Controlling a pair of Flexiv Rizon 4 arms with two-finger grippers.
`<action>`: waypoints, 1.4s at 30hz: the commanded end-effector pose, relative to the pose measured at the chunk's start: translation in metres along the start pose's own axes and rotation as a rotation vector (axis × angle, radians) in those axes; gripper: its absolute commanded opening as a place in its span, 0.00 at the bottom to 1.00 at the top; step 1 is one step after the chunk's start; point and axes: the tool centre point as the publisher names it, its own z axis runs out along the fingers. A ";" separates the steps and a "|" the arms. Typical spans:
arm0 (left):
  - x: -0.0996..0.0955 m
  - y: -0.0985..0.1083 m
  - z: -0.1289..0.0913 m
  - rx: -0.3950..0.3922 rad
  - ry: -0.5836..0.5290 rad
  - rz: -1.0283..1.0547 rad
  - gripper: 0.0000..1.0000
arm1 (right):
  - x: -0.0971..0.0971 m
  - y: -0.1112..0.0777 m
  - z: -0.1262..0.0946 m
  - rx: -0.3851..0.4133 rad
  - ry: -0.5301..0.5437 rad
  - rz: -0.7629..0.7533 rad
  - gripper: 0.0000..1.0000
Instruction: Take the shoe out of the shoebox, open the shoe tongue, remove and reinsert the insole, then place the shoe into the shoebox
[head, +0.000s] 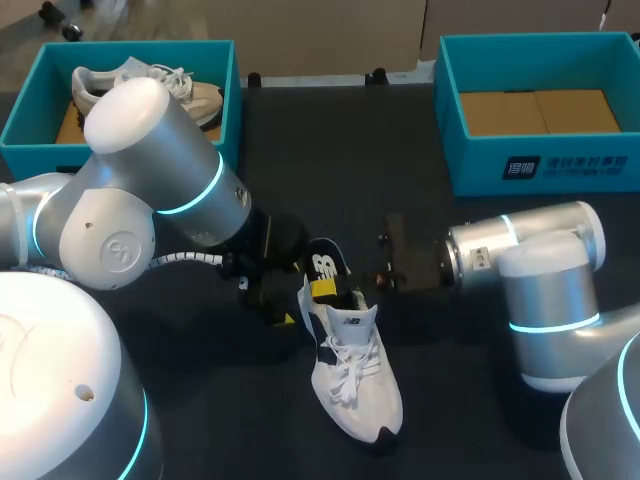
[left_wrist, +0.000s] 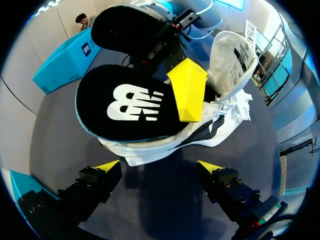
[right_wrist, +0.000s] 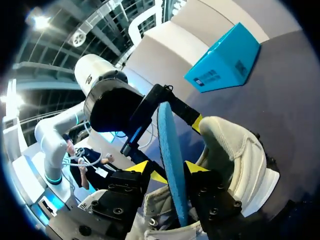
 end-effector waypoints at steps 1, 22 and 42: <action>0.001 0.001 0.001 0.002 -0.002 0.000 1.00 | -0.004 0.009 0.002 0.017 0.005 0.000 0.27; 0.001 0.001 0.001 0.002 -0.002 0.000 1.00 | -0.024 -0.022 -0.003 -0.027 0.016 0.121 0.00; 0.001 0.001 0.001 0.002 -0.002 0.000 1.00 | 0.000 0.002 -0.001 -0.005 -0.027 0.010 0.48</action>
